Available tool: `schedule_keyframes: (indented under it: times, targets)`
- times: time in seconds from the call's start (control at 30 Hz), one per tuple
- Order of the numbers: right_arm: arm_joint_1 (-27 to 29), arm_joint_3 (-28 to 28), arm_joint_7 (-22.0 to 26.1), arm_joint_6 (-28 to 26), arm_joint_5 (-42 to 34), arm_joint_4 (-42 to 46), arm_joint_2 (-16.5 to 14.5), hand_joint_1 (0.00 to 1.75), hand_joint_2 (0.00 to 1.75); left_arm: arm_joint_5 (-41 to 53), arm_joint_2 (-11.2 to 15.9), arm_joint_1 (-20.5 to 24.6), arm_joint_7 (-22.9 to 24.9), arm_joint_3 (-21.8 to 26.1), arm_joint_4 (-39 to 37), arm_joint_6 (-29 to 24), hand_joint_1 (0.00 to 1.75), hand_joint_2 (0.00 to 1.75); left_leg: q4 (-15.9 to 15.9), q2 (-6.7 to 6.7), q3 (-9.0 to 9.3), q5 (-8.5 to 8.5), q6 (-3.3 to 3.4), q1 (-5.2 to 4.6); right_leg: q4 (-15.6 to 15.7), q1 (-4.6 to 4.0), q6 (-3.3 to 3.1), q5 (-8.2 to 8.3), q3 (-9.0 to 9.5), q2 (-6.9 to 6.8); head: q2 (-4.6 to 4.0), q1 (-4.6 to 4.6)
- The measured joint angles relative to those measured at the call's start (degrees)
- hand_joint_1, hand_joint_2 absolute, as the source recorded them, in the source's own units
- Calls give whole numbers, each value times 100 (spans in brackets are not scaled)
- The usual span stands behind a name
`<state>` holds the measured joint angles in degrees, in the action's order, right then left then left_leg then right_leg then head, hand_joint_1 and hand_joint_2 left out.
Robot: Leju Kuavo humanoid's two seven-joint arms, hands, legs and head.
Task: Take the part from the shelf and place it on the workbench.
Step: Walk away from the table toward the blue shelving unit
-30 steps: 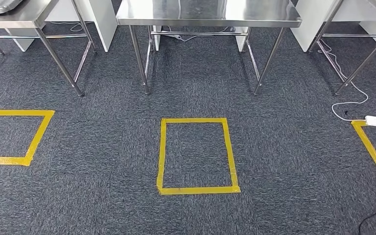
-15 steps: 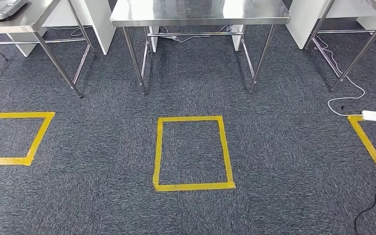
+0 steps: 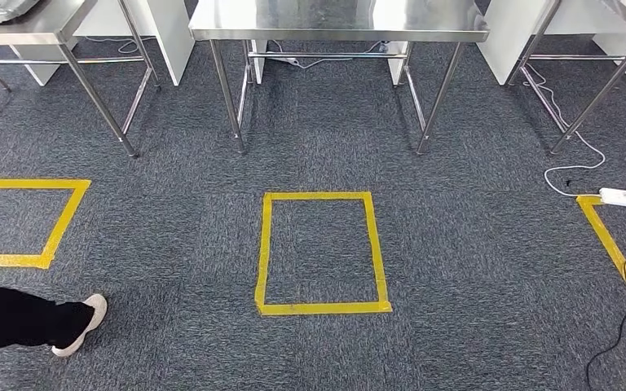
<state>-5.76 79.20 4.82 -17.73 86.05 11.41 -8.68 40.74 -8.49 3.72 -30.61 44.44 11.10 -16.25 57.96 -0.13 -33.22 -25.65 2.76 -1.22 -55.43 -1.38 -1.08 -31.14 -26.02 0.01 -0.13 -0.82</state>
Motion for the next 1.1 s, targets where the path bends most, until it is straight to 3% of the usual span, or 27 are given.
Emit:
schedule_keyframes:
  times: [0.33, 1.1]
  targets:
    - [14, 1, -1, 137, -77, 0, 1, 0, 0, 120, 4, 3, 61, -2, 0, 4, 0, 0, 1, 0, 0, 53, 20, -1, -1, 0, 32, 48, 1, -3, 0, -1]
    - [21, 1, -62, 234, -73, 0, -1, 0, 0, 193, 9, 8, 127, -4, 0, 1, 0, 0, 2, 0, 0, 56, 24, 0, -1, 0, 33, 50, 1, -3, 0, -1]
